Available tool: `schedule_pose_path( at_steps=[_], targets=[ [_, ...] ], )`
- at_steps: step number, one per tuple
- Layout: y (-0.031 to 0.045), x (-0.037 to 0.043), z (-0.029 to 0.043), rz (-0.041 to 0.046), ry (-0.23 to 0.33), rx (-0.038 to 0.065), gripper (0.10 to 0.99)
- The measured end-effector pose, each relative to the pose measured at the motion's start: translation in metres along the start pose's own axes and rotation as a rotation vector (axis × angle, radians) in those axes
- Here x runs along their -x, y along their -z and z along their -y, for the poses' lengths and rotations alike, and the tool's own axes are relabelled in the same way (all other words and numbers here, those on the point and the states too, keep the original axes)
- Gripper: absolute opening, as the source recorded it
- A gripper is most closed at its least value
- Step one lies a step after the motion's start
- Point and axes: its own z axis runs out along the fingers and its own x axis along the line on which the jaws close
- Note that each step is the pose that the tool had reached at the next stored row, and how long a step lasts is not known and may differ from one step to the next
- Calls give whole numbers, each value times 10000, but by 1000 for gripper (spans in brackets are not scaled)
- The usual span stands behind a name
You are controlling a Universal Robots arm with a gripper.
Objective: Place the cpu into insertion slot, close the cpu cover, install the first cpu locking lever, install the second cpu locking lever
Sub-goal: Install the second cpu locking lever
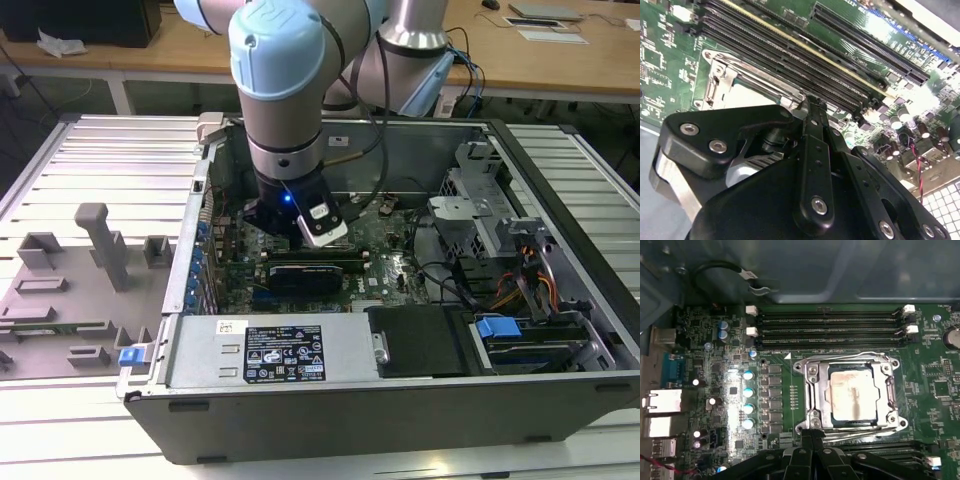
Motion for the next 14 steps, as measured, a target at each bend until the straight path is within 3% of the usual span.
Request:
schedule_pose_path(
  at_steps=[3,5,10,14],
  targets=[
    [-27,-19,19,-10,-23,279,106],
    [-48,-20,22,-11,-30,386,106],
    [-78,-26,33,-17,-35,502,106],
    [-100,-37,43,-20,-36,510,106]
  ],
)
